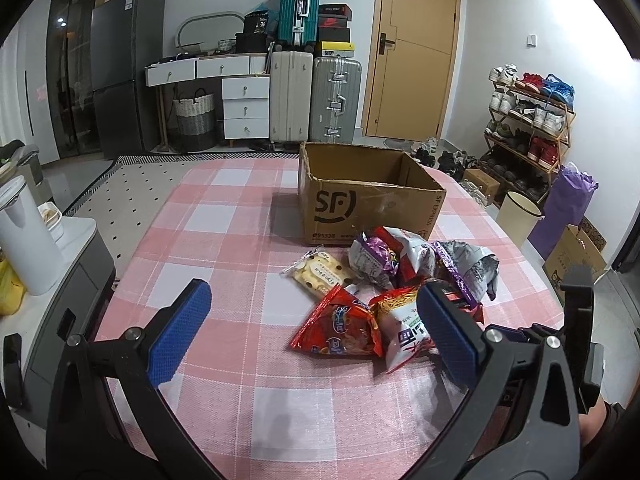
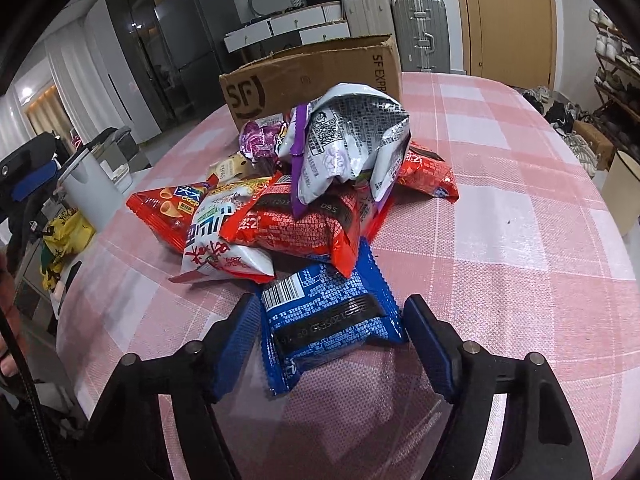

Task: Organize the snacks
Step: 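Lower the right gripper onto the blue biscuit pack and close, then lift the blue pack with the right gripper while the left gripper grasps the red chip bag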

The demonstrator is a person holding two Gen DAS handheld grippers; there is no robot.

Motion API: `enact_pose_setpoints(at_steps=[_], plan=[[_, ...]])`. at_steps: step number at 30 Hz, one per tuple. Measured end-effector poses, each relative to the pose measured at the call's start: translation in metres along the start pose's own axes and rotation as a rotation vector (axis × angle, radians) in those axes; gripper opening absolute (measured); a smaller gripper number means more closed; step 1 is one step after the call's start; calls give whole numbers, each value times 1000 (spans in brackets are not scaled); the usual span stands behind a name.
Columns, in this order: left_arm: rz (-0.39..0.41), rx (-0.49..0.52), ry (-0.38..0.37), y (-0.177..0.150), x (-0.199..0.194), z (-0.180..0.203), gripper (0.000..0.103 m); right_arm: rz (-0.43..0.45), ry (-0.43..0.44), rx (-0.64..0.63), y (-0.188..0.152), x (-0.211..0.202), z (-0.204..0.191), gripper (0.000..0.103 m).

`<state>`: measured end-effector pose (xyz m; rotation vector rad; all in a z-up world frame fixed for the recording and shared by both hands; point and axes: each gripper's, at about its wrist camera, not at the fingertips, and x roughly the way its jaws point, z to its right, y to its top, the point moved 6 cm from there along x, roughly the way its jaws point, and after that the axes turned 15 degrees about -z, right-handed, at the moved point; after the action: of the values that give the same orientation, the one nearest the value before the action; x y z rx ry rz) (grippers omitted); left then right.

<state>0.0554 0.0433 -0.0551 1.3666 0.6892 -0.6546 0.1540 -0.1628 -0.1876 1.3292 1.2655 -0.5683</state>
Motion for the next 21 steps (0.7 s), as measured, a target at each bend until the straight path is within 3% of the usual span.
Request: enact_pose_setpoints(at_steps=[6, 9, 11, 21], plan=[[-5, -3, 4, 0, 2, -2, 102, -5, 10, -10, -1, 4, -3, 68], [-7, -4, 6, -1, 2, -2, 102, -3, 30, -18, -2, 4, -5, 51], [-4, -2, 9, -2, 1, -2, 102, -3, 33, -22, -4, 4, -6, 47], [-17, -24, 28, -5, 4, -16, 102, 41, 73, 3, -15, -14, -5, 44]])
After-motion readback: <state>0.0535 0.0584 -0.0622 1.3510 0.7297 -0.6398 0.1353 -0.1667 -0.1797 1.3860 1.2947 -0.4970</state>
